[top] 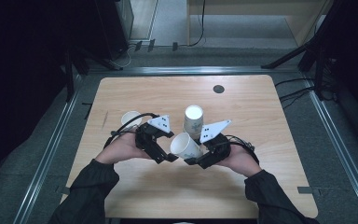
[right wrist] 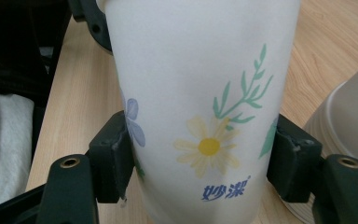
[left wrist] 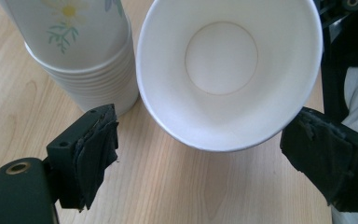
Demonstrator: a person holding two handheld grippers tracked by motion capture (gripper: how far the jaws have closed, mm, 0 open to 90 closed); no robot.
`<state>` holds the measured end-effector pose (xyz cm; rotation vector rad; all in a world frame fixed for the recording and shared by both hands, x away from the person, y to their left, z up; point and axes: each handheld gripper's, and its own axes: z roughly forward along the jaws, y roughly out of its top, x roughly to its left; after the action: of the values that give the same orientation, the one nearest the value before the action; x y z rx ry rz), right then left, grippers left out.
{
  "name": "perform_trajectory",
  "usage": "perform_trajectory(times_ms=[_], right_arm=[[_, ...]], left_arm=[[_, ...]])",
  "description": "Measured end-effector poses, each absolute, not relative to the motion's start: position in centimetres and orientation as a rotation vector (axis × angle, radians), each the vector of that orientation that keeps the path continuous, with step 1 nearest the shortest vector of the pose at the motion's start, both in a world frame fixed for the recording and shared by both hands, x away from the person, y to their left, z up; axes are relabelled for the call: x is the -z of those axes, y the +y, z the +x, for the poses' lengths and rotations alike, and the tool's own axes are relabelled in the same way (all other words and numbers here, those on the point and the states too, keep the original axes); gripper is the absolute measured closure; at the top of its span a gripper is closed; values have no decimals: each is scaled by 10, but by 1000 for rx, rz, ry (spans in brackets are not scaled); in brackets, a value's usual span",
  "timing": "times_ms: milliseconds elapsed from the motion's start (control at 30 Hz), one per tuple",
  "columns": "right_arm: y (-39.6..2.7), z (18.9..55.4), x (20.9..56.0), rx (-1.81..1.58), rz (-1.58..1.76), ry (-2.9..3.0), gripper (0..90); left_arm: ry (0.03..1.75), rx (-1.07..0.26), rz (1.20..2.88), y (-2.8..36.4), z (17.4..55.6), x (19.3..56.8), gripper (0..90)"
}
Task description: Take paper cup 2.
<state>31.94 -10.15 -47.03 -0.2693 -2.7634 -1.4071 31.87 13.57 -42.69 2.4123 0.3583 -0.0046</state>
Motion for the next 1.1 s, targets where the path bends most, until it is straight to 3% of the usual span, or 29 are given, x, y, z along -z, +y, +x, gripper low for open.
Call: perform_trajectory(times_ms=[700,900,1100], right_arm=[[-102,319,470,1424,-289,-2708,334],[-100,319,471,1422,-295,-2697,334],[-100,320,471,1423,-303,-2693,335]], left_arm=[[427,76,2146,136,315,444,126],[429,55,2142,133,314,447,128],[413,73,2123,133,314,448,213]])
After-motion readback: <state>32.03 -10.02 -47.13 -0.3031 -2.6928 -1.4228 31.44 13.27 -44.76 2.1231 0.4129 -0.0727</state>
